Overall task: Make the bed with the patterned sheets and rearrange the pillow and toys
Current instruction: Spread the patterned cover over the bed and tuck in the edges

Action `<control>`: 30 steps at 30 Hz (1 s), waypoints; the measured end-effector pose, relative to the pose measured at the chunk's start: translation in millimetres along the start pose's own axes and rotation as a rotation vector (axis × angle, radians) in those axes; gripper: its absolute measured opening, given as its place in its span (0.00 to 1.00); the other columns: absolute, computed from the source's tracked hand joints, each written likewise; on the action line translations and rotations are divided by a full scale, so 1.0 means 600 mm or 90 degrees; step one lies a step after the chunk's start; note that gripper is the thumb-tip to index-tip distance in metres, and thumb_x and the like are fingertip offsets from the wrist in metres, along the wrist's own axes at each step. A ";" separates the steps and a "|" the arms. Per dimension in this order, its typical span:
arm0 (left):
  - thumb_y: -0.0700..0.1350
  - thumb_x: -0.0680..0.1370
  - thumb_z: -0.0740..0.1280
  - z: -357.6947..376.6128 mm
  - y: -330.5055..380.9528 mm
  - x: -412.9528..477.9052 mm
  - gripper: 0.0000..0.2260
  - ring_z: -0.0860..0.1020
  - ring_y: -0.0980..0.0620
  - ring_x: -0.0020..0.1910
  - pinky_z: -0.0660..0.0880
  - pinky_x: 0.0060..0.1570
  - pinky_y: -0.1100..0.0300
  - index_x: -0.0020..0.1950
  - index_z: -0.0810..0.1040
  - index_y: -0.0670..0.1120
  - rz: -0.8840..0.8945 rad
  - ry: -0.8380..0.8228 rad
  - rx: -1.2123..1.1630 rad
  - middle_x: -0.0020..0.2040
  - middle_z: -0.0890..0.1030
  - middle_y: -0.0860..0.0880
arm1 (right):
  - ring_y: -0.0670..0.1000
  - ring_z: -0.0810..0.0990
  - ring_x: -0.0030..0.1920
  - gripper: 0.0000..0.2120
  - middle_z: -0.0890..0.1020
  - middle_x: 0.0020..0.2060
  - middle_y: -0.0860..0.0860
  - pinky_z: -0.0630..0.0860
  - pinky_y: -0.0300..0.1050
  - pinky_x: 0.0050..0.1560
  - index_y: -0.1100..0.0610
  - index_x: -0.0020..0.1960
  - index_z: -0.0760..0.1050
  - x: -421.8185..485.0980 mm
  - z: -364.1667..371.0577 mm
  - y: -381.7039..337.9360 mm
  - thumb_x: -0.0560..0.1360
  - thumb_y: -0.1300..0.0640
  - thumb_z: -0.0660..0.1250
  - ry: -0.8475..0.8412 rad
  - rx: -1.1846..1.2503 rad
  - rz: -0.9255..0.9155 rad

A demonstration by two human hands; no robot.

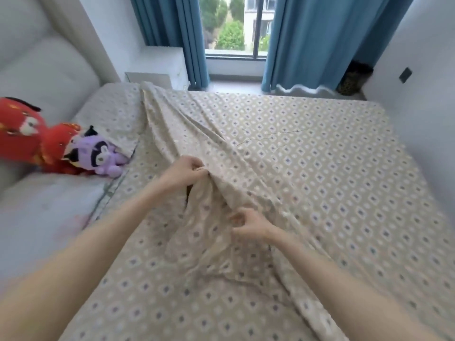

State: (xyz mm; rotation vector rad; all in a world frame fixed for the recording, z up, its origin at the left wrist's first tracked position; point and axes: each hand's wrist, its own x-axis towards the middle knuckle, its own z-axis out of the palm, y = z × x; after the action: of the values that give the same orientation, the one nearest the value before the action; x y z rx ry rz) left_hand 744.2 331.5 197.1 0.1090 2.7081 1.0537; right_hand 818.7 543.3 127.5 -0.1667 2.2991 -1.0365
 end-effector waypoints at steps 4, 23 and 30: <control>0.44 0.74 0.68 -0.054 0.002 -0.039 0.16 0.61 0.55 0.27 0.56 0.29 0.59 0.29 0.65 0.46 0.005 0.001 0.016 0.26 0.62 0.52 | 0.49 0.75 0.61 0.39 0.75 0.58 0.45 0.72 0.40 0.57 0.51 0.68 0.69 0.001 0.097 -0.067 0.62 0.35 0.72 0.024 0.030 0.032; 0.43 0.77 0.67 -0.044 -0.038 -0.158 0.14 0.74 0.53 0.53 0.71 0.37 0.70 0.62 0.77 0.47 -0.092 0.275 -0.264 0.58 0.75 0.48 | 0.48 0.76 0.43 0.09 0.78 0.41 0.51 0.74 0.44 0.44 0.60 0.50 0.77 -0.020 0.049 -0.149 0.80 0.56 0.60 0.077 0.318 -0.062; 0.51 0.80 0.61 0.113 -0.120 -0.321 0.17 0.66 0.45 0.69 0.67 0.62 0.45 0.69 0.68 0.50 -0.615 0.102 -0.486 0.71 0.67 0.46 | 0.49 0.82 0.35 0.10 0.82 0.38 0.53 0.79 0.42 0.34 0.61 0.54 0.76 -0.087 0.014 -0.151 0.80 0.55 0.62 -0.081 0.559 0.005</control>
State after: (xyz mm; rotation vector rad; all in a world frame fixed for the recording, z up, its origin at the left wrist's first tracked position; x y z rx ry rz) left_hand 948.4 293.8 136.3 -1.2777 1.8133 1.6014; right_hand 854.4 493.6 213.0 0.1319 1.5480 -1.8514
